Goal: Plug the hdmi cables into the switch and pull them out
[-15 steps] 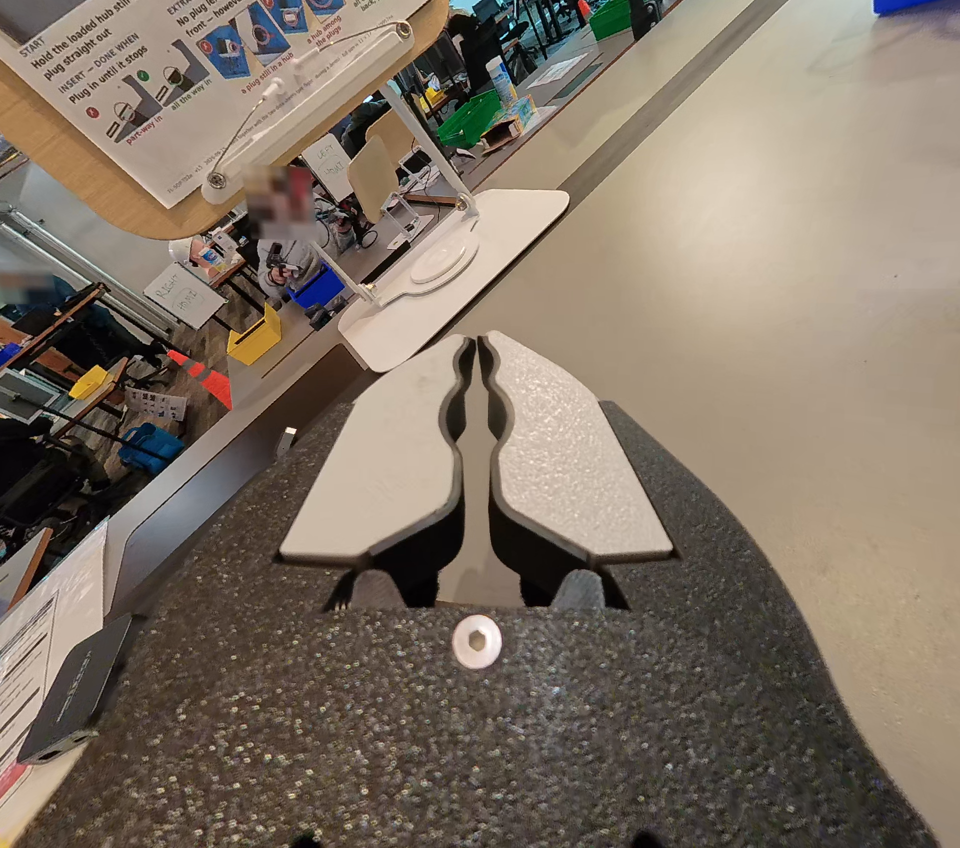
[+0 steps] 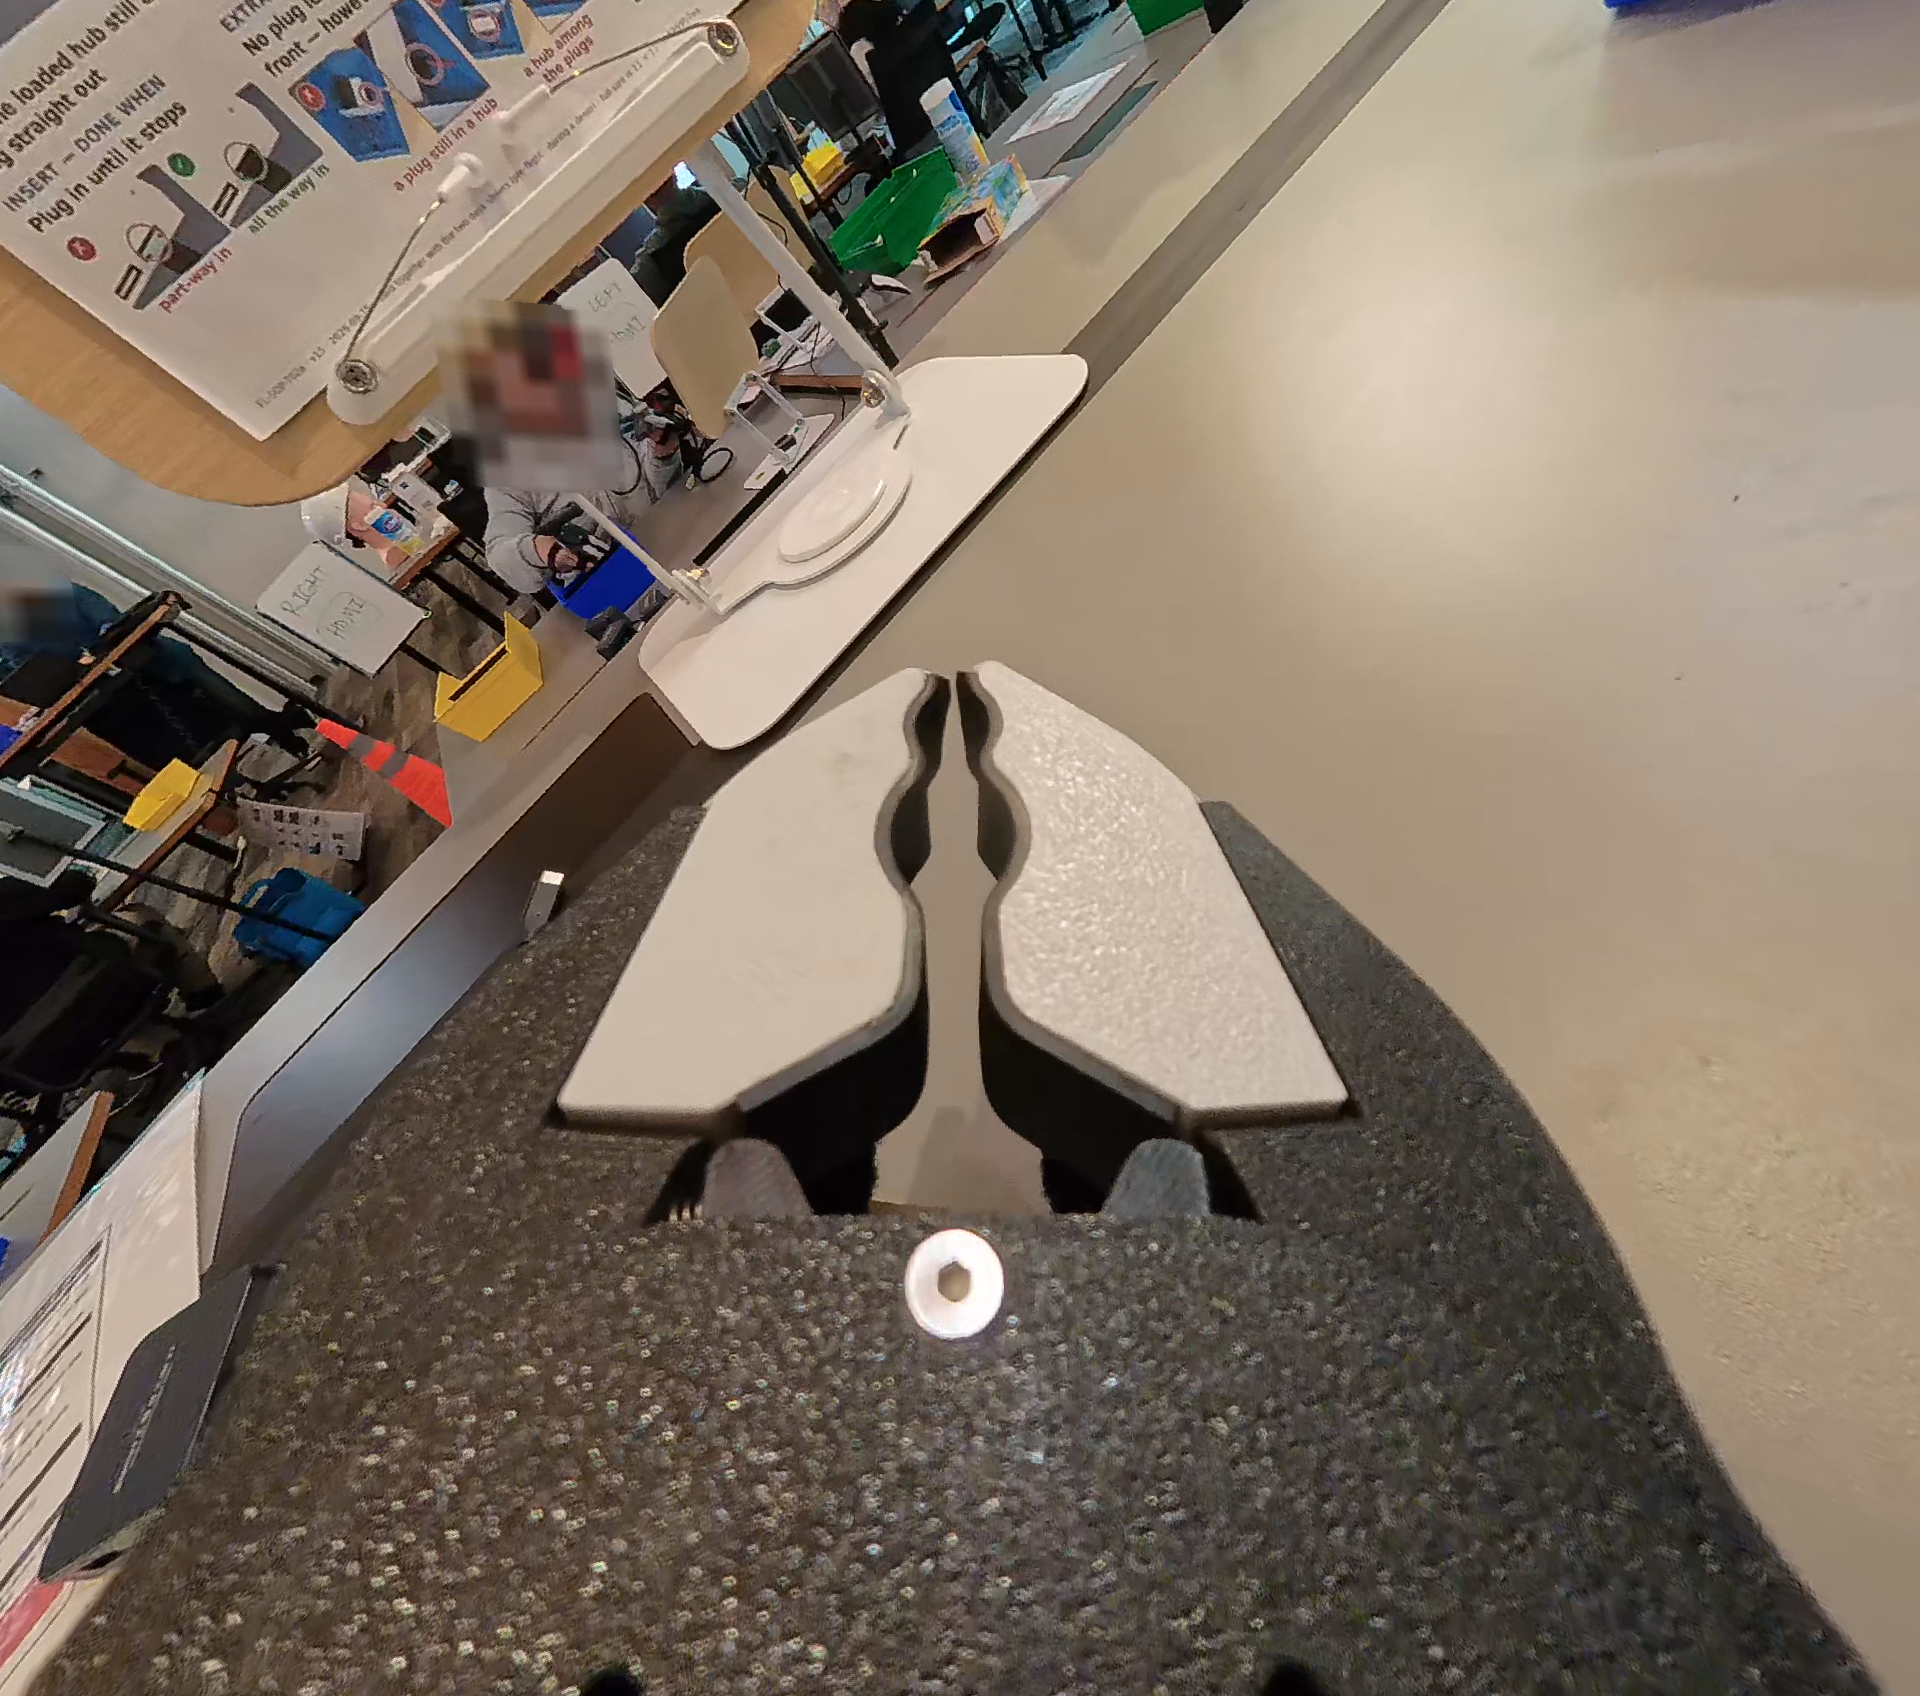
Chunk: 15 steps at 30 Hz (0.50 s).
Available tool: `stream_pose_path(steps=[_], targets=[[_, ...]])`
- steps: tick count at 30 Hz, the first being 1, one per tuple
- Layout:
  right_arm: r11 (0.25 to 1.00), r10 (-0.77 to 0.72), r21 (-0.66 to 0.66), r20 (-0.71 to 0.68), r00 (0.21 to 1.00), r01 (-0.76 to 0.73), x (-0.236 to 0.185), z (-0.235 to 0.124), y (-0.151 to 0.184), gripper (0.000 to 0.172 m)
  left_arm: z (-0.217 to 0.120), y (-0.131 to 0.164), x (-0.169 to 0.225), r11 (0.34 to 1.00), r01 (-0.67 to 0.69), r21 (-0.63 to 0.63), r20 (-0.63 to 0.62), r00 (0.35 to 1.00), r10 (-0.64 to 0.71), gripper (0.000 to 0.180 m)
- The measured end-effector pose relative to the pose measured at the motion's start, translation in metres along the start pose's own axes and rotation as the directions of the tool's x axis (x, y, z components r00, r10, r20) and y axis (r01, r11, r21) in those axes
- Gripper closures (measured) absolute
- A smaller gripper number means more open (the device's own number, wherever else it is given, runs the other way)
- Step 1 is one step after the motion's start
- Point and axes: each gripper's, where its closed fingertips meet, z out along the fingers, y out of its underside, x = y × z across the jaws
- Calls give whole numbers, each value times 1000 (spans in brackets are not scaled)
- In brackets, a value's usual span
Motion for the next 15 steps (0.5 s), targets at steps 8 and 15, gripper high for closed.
stream_pose_path(steps=[8, 15], targets=[[943, 149, 316, -125, 981, -103, 14, -41, -1, 121, 1, 1, 2, 1000, -9, -6, -9, 1000, 9, 177], [771, 336, 606, -128, 933, -195, -5, -96, 34, 121, 4, 0, 3, 1000, -22, -6, -16, 1000, 22, 177]])
